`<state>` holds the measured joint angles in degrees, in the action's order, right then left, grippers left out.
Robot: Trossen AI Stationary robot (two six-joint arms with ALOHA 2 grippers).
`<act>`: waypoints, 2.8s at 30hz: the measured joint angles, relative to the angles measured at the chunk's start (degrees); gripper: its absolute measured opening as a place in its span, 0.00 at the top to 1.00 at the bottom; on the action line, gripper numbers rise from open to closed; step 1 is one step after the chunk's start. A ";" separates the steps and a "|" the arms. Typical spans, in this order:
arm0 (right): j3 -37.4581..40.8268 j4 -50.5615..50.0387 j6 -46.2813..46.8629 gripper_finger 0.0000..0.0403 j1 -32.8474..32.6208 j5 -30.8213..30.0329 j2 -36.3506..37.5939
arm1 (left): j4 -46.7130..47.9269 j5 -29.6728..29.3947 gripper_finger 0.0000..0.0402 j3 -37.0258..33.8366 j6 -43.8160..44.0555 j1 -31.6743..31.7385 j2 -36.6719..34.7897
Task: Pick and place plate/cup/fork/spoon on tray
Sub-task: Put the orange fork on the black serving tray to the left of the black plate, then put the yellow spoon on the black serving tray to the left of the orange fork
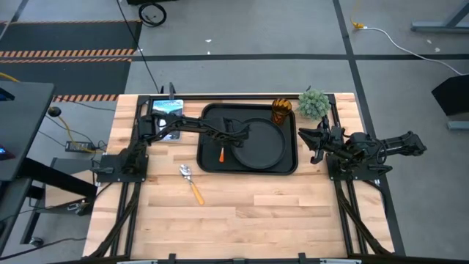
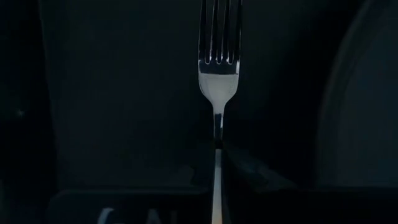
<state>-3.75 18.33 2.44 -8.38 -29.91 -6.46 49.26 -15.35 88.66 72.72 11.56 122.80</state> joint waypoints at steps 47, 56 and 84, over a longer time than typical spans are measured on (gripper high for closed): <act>0.00 0.00 0.00 0.81 0.02 0.00 -0.02 | 29.76 -7.19 0.88 -0.14 35.01 -32.15 -9.77; 0.00 0.00 0.00 0.81 0.02 0.00 -0.02 | 17.41 -6.01 0.99 -16.20 42.27 -35.23 -15.22; 0.02 0.00 0.00 0.81 0.00 0.00 0.00 | -2.42 -2.65 0.60 -31.71 58.43 -37.38 -21.52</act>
<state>-3.73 18.33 2.44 -8.38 -29.91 -6.46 46.84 -18.00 56.95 131.15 -25.82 101.28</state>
